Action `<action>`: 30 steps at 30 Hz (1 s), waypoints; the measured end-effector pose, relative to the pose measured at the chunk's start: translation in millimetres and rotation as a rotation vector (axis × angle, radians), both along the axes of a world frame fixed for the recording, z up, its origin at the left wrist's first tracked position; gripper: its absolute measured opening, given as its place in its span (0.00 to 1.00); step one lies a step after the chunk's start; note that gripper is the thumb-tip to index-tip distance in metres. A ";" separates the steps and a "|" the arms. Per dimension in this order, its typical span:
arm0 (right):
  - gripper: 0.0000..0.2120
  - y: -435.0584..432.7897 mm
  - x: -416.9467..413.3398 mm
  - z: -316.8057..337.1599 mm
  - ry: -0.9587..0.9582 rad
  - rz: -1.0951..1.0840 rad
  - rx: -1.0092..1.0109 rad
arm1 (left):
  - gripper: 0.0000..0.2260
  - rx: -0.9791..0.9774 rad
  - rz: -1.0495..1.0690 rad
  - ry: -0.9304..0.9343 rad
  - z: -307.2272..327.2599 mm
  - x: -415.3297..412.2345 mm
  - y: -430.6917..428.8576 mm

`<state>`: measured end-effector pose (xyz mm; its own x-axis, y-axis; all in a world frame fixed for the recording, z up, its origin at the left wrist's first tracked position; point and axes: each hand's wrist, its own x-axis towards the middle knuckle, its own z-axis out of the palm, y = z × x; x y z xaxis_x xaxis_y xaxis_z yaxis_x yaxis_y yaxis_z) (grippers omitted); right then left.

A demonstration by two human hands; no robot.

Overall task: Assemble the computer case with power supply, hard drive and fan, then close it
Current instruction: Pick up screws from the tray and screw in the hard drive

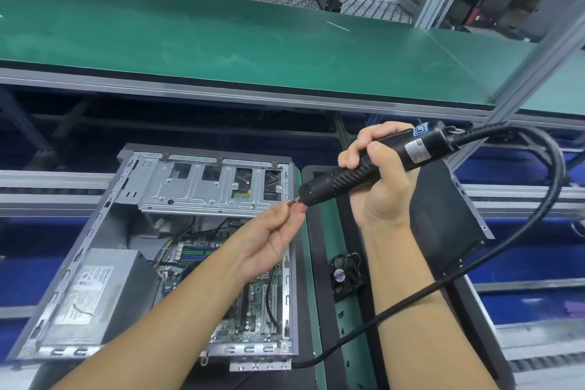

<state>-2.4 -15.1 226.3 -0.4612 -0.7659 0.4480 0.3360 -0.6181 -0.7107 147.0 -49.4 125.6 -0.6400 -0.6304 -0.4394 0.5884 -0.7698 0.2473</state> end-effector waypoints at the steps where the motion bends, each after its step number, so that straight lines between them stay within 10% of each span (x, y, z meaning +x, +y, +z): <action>1: 0.08 -0.3 0.3 -0.9 0.001 -0.003 0.004 | 0.16 -0.002 -0.004 0.005 -1.0 0.5 0.1; 11: 0.09 -4.1 2.9 -5.6 0.025 0.007 0.009 | 0.09 -0.299 -0.117 -0.142 -9.8 7.9 -11.4; 19: 0.08 -14.8 2.5 -8.7 -0.006 0.019 0.032 | 0.08 -1.067 -0.179 -0.952 -8.3 14.8 -20.6; 23: 0.09 -20.3 1.4 -11.8 0.006 0.011 0.048 | 0.07 -1.378 -0.139 -1.047 -10.2 20.0 -29.2; 30: 0.09 -38.3 -2.0 -13.4 0.025 -0.016 0.078 | 0.11 -1.224 0.222 -1.191 -21.7 41.5 -29.4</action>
